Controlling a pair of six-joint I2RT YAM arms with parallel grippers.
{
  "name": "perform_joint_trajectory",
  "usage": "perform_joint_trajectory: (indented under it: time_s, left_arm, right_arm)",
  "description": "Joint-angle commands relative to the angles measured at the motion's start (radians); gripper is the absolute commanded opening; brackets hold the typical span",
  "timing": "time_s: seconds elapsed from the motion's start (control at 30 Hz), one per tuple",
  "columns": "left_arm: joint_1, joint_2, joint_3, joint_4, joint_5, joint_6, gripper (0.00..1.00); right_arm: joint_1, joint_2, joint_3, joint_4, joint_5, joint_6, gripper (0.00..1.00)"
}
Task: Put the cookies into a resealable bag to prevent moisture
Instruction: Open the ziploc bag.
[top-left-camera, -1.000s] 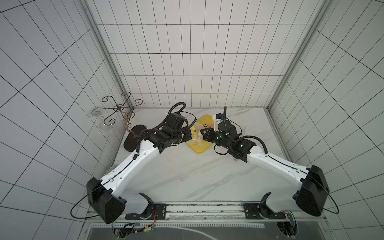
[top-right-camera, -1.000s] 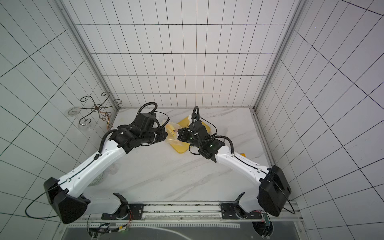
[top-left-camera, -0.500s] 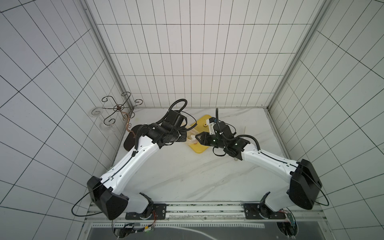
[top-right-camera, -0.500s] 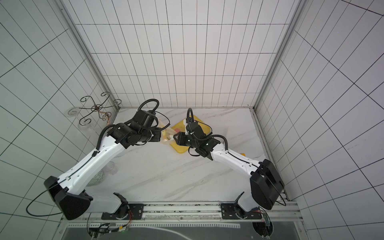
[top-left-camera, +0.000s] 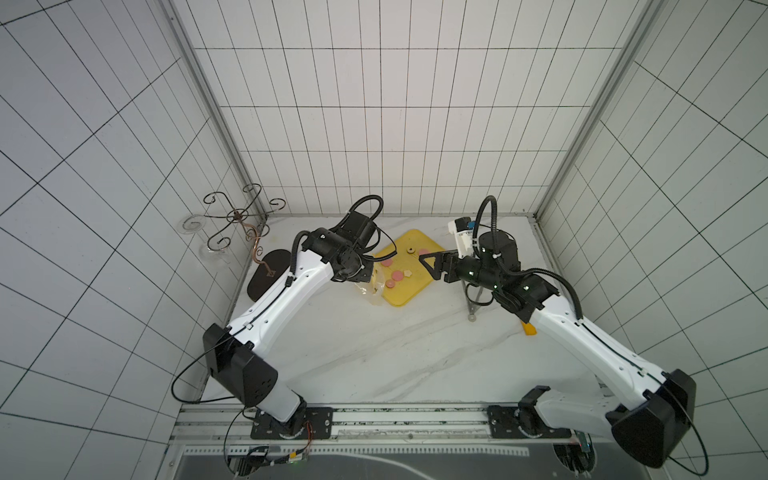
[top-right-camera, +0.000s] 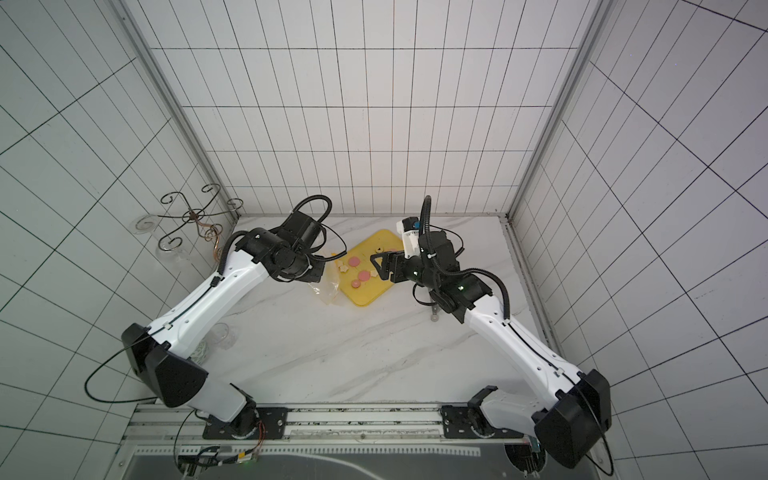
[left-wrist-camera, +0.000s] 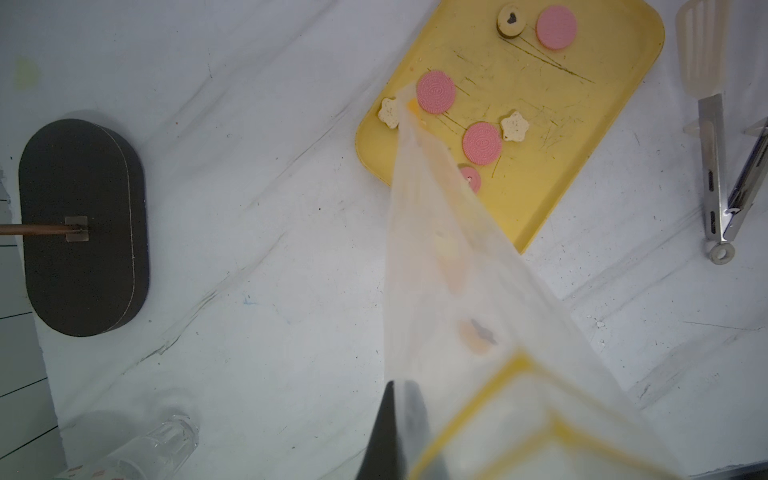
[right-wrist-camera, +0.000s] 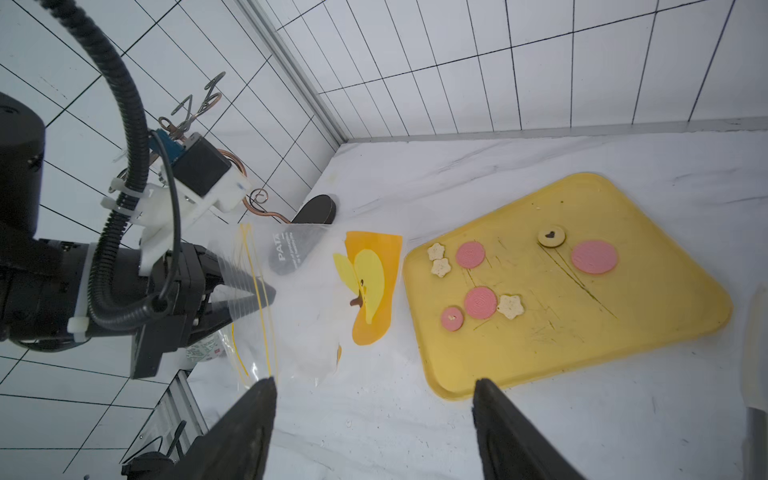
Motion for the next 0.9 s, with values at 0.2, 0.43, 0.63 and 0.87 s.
perform_joint_trajectory:
  time_s: [0.2,0.43,0.63,0.87]
  left_arm:
    - [0.027,-0.017,-0.012,-0.11,-0.117,0.054,0.0]
    - [0.035,0.105,0.07,-0.12,-0.07,0.083,0.0]
    - [0.027,0.201,0.157,-0.084,0.103,0.074,0.0]
    - [0.034,0.233,0.155,-0.068,0.141,0.073,0.0]
  right_arm:
    - [-0.119,0.01,0.007,-0.148,-0.046,-0.102,0.74]
    - [-0.07,0.02,-0.119,0.12,-0.163,-0.006,0.71]
    - [0.09,0.076,-0.143,0.299,-0.173,0.056,0.7]
    - [0.19,0.214,-0.149,0.41,-0.079,0.029,0.65]
